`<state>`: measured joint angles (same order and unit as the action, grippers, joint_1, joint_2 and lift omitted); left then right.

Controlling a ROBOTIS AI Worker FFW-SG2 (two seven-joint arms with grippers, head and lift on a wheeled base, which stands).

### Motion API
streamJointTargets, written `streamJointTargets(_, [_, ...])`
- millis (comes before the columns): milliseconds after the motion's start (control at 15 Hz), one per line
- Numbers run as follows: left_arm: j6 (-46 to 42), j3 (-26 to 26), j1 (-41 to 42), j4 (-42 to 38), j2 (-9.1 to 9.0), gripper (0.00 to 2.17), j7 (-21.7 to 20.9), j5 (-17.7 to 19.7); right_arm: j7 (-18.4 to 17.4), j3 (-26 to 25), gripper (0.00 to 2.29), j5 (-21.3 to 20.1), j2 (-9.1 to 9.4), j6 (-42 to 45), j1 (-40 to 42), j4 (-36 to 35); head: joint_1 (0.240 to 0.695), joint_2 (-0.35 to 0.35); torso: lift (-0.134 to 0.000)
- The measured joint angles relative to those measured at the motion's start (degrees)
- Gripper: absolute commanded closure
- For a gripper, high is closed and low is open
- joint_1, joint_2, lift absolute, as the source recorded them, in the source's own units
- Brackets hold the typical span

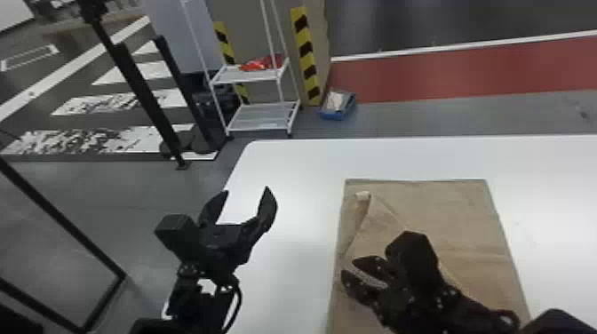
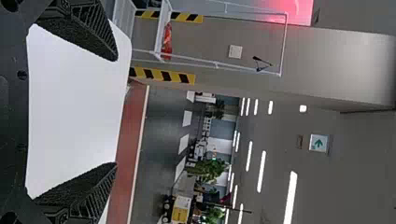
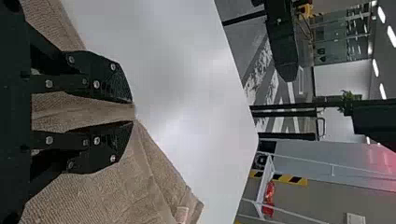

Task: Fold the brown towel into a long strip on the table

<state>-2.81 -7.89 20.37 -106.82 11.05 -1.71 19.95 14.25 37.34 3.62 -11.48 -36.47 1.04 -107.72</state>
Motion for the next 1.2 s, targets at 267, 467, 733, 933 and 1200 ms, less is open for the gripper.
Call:
streamJointTargets(267, [0.1, 1.1, -0.1, 0.2, -0.01, 0.07, -0.5, -0.3, 1.1, -5.7, 0.06, 2.5, -1.63, 3.2, 5.3, -6.7, 0.695, 0.350, -0.101])
streamJointTargets(467, [2.2, 1.5, 0.0, 0.7, 0.02, 0.08, -5.9, -1.2, 1.2, -15.6, 0.06, 2.4, -3.66, 7.6, 12.7, -14.3, 0.695, 0.350, -0.101])
streamJointTargets(733, [3.9, 1.4, 0.5, 2.3, 0.50, 0.08, -14.4, -5.9, 2.2, -34.9, 0.07, 2.5, -4.03, 18.4, 24.8, -20.5, 0.695, 0.159, -0.101])
streamJointTargets(933, [4.3, 1.0, 2.8, 0.7, 1.80, 0.09, -17.7, -13.5, 5.2, -45.8, 0.07, 4.1, -2.69, 23.4, 28.7, -20.8, 0.695, 0.067, -0.101])
streamJointTargets(1200, [6.0, 0.5, 4.5, -2.0, 3.82, 0.08, -21.6, -17.4, 6.4, -57.2, 0.08, 7.7, -0.33, 26.5, 29.9, -17.9, 0.695, -0.068, -0.101])
